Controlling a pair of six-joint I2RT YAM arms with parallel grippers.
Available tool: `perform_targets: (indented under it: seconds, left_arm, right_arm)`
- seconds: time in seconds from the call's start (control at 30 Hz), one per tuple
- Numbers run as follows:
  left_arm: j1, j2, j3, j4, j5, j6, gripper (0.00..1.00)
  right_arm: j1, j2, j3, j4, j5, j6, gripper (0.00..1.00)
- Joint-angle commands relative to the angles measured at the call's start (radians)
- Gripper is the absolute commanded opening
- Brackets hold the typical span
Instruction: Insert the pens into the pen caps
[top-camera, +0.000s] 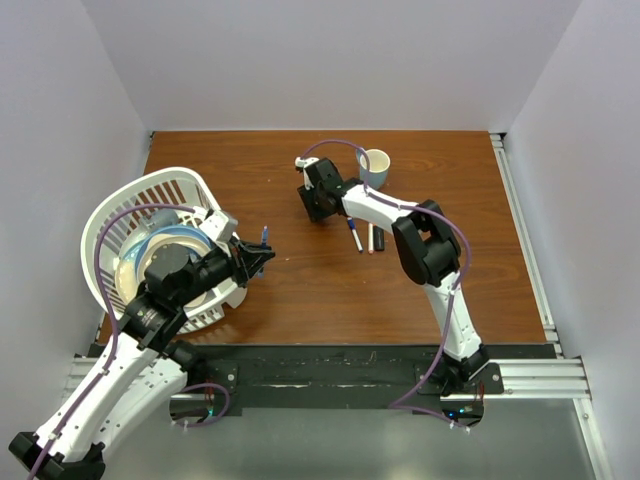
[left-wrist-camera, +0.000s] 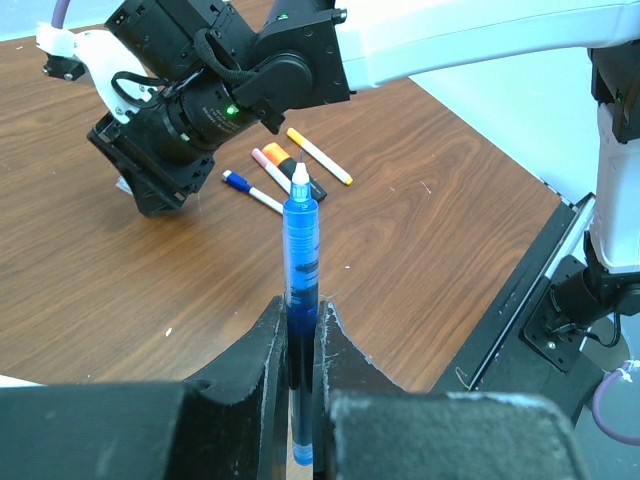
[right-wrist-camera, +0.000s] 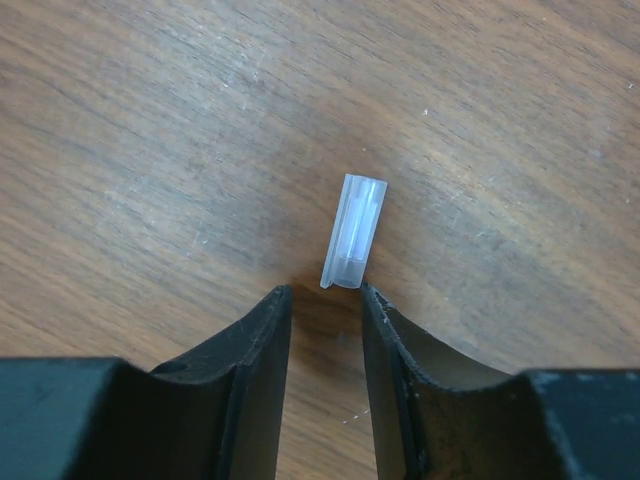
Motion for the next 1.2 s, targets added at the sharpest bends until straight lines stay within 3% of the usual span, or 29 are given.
perform_targets:
  seconds: [0.0, 0.2, 0.5, 0.63, 0.77, 0.83, 1.17]
  left_arm:
    - [-0.002, -0.014, -0.008, 0.039, -0.011, 0.016, 0.00]
    - [-0.002, -0.021, -0.011, 0.039, -0.011, 0.012, 0.00]
    - [-0.002, -0.024, -0.011, 0.047, -0.011, 0.012, 0.00]
    - [-0.002, -0.010, -0.009, 0.047, 0.004, 0.014, 0.00]
    - [-0.002, 0.012, -0.003, 0.035, 0.001, 0.000, 0.00]
    - [-0.003, 0.019, 0.005, 0.033, 0.003, -0.011, 0.00]
    - [-0.005, 0.067, -0.004, 0.049, 0.046, -0.084, 0.00]
  right_arm:
    - [0.009, 0.036, 0.071, -0.075, 0.073, 0.025, 0.40]
    - [0.009, 0.112, 0.178, -0.126, 0.086, 0.041, 0.41]
    - [0.009, 0.170, 0.261, -0.185, 0.125, 0.030, 0.33]
    - [0.007, 0.191, 0.287, -0.214, 0.137, 0.001, 0.25]
    - [0.009, 0.187, 0.269, -0.222, 0.116, -0.007, 0.06]
    - [0.007, 0.161, 0.203, -0.204, 0.109, 0.002, 0.00]
    - [0.052, -0.235, -0.378, -0.035, 0.094, 0.127, 0.00]
